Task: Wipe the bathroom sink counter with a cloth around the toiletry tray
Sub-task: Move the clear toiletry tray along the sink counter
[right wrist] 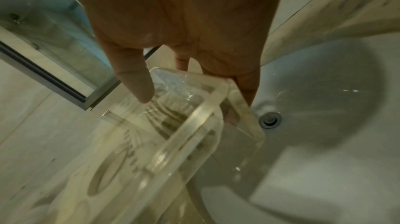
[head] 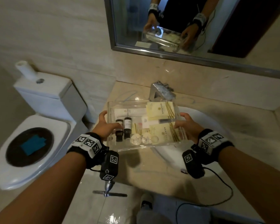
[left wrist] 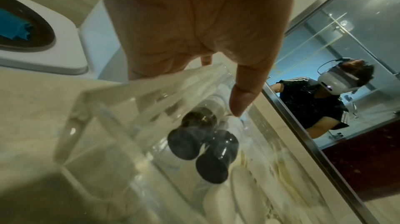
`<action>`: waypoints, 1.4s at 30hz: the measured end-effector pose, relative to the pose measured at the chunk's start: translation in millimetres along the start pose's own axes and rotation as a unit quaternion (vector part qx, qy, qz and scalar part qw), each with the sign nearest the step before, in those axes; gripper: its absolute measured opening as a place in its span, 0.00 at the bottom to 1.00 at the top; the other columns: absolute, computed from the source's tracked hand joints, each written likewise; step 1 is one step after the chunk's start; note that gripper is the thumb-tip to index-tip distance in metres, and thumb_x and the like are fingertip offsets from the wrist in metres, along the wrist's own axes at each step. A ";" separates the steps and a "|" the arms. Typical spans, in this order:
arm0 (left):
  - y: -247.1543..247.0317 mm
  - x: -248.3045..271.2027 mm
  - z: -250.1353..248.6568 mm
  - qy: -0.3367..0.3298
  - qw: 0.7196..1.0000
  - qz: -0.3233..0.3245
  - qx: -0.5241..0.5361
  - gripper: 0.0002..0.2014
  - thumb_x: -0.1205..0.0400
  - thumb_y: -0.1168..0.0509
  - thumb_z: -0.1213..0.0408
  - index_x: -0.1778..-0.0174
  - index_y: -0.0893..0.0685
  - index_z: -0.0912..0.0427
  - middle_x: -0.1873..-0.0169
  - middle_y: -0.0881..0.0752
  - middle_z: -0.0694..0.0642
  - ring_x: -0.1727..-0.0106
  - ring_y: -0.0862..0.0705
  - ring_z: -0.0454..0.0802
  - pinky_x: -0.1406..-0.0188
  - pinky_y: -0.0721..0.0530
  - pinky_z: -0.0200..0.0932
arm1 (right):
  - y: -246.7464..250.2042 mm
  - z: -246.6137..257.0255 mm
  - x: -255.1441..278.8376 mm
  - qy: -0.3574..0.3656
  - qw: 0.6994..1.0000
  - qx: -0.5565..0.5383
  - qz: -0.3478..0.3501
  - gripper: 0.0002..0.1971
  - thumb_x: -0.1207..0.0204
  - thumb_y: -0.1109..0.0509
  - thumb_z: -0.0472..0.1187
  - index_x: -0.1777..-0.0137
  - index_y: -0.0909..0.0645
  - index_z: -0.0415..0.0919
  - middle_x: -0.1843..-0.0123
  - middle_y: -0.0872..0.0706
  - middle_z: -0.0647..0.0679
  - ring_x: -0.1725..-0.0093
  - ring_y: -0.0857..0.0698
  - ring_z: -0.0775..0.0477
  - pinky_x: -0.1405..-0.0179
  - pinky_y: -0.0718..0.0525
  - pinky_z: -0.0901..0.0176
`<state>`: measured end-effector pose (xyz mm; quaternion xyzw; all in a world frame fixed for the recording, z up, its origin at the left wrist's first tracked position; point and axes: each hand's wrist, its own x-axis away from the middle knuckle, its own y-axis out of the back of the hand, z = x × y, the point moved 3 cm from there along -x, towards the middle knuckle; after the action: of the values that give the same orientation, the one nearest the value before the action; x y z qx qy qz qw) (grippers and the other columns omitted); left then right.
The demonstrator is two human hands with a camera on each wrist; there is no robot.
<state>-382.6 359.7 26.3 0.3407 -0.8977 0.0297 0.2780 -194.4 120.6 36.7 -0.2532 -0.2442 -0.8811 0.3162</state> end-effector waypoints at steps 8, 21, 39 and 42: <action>36.9 -32.3 6.2 0.008 0.999 -0.033 -0.012 0.41 0.28 0.28 0.77 0.23 0.39 0.51 0.50 0.21 0.54 0.47 0.18 0.61 0.55 0.17 0.56 | -35.2 6.7 -34.6 -0.035 0.998 0.004 0.047 0.31 0.28 0.33 0.30 0.28 0.38 0.51 0.40 0.20 0.37 0.47 0.17 0.36 0.57 0.16 0.46; 110.4 -96.7 7.2 0.043 0.999 0.016 -0.023 0.40 0.28 0.27 0.75 0.24 0.39 0.52 0.40 0.25 0.56 0.39 0.20 0.63 0.43 0.18 0.66 | -109.3 36.8 -75.4 -0.057 0.998 -0.027 0.008 0.32 0.25 0.35 0.30 0.24 0.40 0.48 0.38 0.21 0.32 0.56 0.17 0.39 0.66 0.19 0.50; 110.3 -184.6 2.4 0.074 0.996 0.009 -0.057 0.43 0.26 0.26 0.72 0.22 0.45 0.50 0.34 0.26 0.62 0.36 0.22 0.65 0.47 0.18 0.61 | -125.0 63.4 -175.5 -0.038 0.998 0.016 -0.037 0.30 0.26 0.35 0.32 0.25 0.39 0.48 0.36 0.24 0.37 0.60 0.24 0.48 0.70 0.26 0.56; 107.2 -188.0 2.4 0.070 0.996 0.001 -0.052 0.44 0.27 0.25 0.72 0.22 0.45 0.51 0.32 0.26 0.64 0.35 0.23 0.65 0.40 0.19 0.65 | -122.6 64.0 -180.3 -0.034 0.998 0.016 -0.040 0.31 0.25 0.35 0.32 0.24 0.40 0.48 0.37 0.25 0.39 0.57 0.23 0.48 0.68 0.25 0.56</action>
<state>-335.9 553.1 -58.7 0.3218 -0.8768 0.0066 0.3573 -138.1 320.0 -56.5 -0.2680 -0.2785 -0.8801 0.2759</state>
